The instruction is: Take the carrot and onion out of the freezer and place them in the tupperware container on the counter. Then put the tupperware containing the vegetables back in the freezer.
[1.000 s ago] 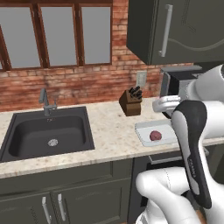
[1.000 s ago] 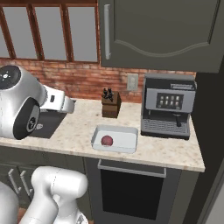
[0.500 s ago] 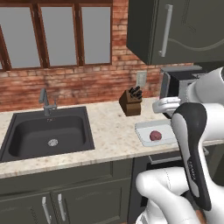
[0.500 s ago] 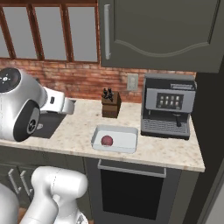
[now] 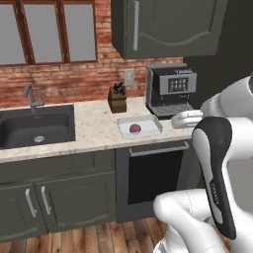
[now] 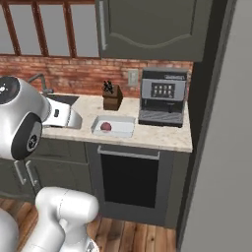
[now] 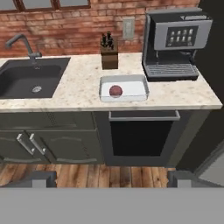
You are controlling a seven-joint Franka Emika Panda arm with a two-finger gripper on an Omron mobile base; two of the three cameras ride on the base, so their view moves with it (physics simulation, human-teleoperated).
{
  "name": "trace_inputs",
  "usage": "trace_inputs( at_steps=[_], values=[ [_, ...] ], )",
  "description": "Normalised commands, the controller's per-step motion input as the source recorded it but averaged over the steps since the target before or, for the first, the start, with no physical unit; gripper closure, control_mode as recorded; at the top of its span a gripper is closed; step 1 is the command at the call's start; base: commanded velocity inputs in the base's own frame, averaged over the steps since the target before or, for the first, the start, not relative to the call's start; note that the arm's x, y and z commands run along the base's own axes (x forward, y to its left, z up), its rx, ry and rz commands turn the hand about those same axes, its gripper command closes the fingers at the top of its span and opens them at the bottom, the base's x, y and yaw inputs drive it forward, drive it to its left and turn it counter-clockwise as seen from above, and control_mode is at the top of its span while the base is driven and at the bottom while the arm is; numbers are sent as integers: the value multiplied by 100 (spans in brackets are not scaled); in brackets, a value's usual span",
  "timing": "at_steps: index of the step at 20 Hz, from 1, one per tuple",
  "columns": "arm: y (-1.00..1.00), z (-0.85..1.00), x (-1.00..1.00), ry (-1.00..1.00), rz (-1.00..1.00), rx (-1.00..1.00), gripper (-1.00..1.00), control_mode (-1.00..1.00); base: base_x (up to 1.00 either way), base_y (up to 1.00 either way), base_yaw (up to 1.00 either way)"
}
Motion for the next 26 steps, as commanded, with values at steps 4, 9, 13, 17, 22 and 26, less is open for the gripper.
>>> trace_inputs(
  at_steps=[4, 9, 13, 17, 22, 26],
  values=[
    [0, 0, 0, 0, 0, 0, -100, 100, -84, -79, 0],
    [0, 0, 0, 0, 0, 0, -100, 100, -10, -91, 0],
    [0, 0, 0, 0, 0, 0, -100, 100, 0, -89, 0],
    [0, 0, 0, 0, 0, 0, -100, 100, -3, -86, 0],
    [0, 0, 0, 0, 0, 0, -100, 100, -3, -79, 0],
    [0, 0, 0, 0, 0, 0, -100, 100, 0, -56, 0]
  ],
)
